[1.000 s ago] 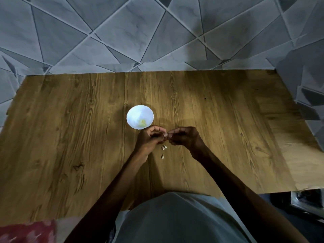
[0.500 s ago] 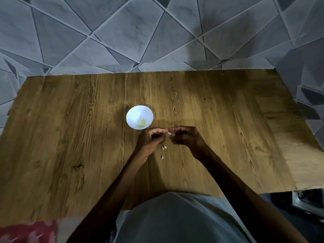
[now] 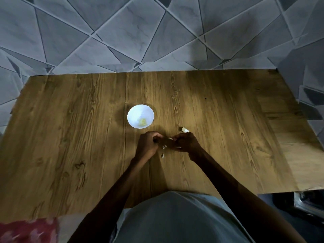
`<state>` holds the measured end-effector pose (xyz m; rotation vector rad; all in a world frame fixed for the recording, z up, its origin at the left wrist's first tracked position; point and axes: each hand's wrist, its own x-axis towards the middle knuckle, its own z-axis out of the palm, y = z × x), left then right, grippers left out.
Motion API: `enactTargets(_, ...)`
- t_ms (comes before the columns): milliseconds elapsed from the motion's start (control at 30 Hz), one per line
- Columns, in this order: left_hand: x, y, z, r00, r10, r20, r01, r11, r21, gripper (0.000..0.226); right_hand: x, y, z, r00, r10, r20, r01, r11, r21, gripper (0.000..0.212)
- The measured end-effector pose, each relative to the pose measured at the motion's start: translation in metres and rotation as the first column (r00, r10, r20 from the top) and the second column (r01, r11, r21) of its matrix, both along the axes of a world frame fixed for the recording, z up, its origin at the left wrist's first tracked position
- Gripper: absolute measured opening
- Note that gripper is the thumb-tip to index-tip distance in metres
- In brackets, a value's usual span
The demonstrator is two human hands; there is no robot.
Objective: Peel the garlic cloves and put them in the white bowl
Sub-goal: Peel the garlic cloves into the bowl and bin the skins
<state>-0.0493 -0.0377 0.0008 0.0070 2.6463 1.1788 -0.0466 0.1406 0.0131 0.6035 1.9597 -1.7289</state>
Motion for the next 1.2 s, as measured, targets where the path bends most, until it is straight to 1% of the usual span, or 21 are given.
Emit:
enactTargets(100, 0.000, -0.004, -0.010, 0.999, 0.010, 0.043, -0.007, 0.998, -0.067, 0.034, -0.002, 0.001, 0.000, 1.000, -0.003, 0.016, 0.003, 1.000, 0.000, 0.012)
enactTargets(200, 0.001, -0.004, -0.014, 0.998, 0.014, 0.067, -0.010, 0.998, -0.064, 0.033, -0.001, 0.006, -0.002, 0.999, -0.051, -0.010, 0.050, 0.996, -0.069, 0.019)
enactTargets(233, 0.001, -0.004, -0.014, 0.998, 0.019, 0.064, -0.016, 0.998, -0.053, 0.033, -0.001, 0.008, -0.002, 0.998, -0.047, -0.040, 0.044, 0.997, -0.064, 0.021)
enactTargets(267, 0.001, -0.004, -0.014, 0.998, 0.027, 0.057, -0.025, 0.999, -0.041, 0.031, -0.001, 0.010, -0.002, 0.996, -0.019, -0.087, 0.018, 1.000, -0.018, 0.020)
enactTargets(300, 0.001, -0.004, -0.013, 0.998, 0.039, 0.048, -0.037, 0.999, -0.029, 0.030, -0.002, 0.012, -0.003, 0.989, 0.024, -0.143, -0.015, 0.998, 0.061, 0.017)
enactTargets(367, 0.001, -0.004, -0.011, 0.997, 0.072, 0.032, -0.072, 0.997, -0.004, 0.027, -0.008, 0.015, -0.008, 0.963, 0.118, -0.243, -0.053, 0.964, 0.259, 0.011)
enactTargets(400, 0.000, -0.004, -0.011, 0.996, 0.089, 0.025, -0.089, 0.996, 0.006, 0.026, -0.013, 0.016, -0.012, 0.940, 0.190, -0.282, -0.076, 0.925, 0.372, 0.010)
enactTargets(433, 0.000, -0.004, -0.011, 0.994, 0.105, 0.018, -0.105, 0.994, 0.013, 0.024, -0.019, 0.015, -0.014, 0.912, 0.283, -0.297, -0.110, 0.866, 0.488, 0.010)
enactTargets(467, -0.001, -0.005, -0.012, 0.992, 0.123, 0.009, -0.123, 0.992, 0.013, 0.022, -0.024, 0.013, -0.016, 0.884, 0.367, -0.292, -0.140, 0.801, 0.582, 0.010)
enactTargets(500, -0.001, -0.006, -0.014, 0.990, 0.143, 0.000, -0.143, 0.990, 0.006, 0.021, -0.030, 0.010, -0.018, 0.860, 0.425, -0.283, -0.161, 0.751, 0.640, 0.011)
enactTargets(600, 0.000, -0.010, -0.021, 0.981, 0.191, -0.028, -0.192, 0.981, -0.021, 0.020, -0.041, -0.005, -0.024, 0.809, 0.528, -0.258, -0.211, 0.671, 0.711, 0.013)
enactTargets(700, 0.006, -0.013, -0.025, 0.974, 0.222, -0.039, -0.222, 0.975, -0.015, 0.025, -0.045, -0.016, -0.034, 0.752, 0.618, -0.229, -0.248, 0.588, 0.770, 0.017)
enactTargets(733, 0.008, -0.014, -0.025, 0.971, 0.238, -0.038, -0.238, 0.971, -0.001, 0.025, -0.044, -0.017, -0.036, 0.739, 0.632, -0.235, -0.244, 0.576, 0.780, 0.019)
enactTargets(800, 0.013, -0.015, -0.027, 0.958, 0.281, -0.050, -0.279, 0.959, 0.038, 0.026, -0.041, -0.017, -0.036, 0.733, 0.621, -0.276, -0.200, 0.586, 0.785, 0.021)
enactTargets(900, 0.022, -0.019, -0.027, 0.928, 0.367, -0.055, -0.361, 0.927, 0.097, 0.035, -0.032, -0.015, -0.036, 0.716, 0.594, -0.367, -0.084, 0.595, 0.799, 0.019)
enactTargets(933, 0.025, -0.021, -0.027, 0.916, 0.397, -0.048, -0.390, 0.914, 0.116, 0.037, -0.027, -0.015, -0.036, 0.690, 0.607, -0.395, -0.058, 0.589, 0.806, 0.018)
enactTargets(967, 0.028, -0.023, -0.026, 0.903, 0.427, -0.037, -0.419, 0.898, 0.134, 0.037, -0.023, -0.016, -0.036, 0.640, 0.647, -0.415, -0.058, 0.578, 0.814, 0.017)
enactTargets(1033, 0.034, -0.027, -0.023, 0.879, 0.477, -0.008, -0.470, 0.869, 0.153, 0.035, -0.015, -0.024, -0.039, 0.480, 0.762, -0.435, -0.106, 0.543, 0.833, 0.017)
enactTargets(1100, 0.038, -0.032, -0.020, 0.871, 0.490, 0.018, -0.488, 0.862, 0.139, 0.035, -0.007, -0.041, -0.042, 0.328, 0.855, -0.402, -0.183, 0.475, 0.861, 0.015)
enactTargets(1133, 0.040, -0.035, -0.019, 0.872, 0.489, 0.027, -0.488, 0.862, 0.133, 0.036, -0.005, -0.051, -0.043, 0.273, 0.879, -0.391, -0.211, 0.451, 0.867, 0.013)
enactTargets(1200, 0.044, -0.038, -0.018, 0.869, 0.494, 0.036, -0.494, 0.858, 0.139, 0.038, -0.001, -0.065, -0.046, 0.209, 0.896, -0.393, -0.218, 0.434, 0.874, 0.010)
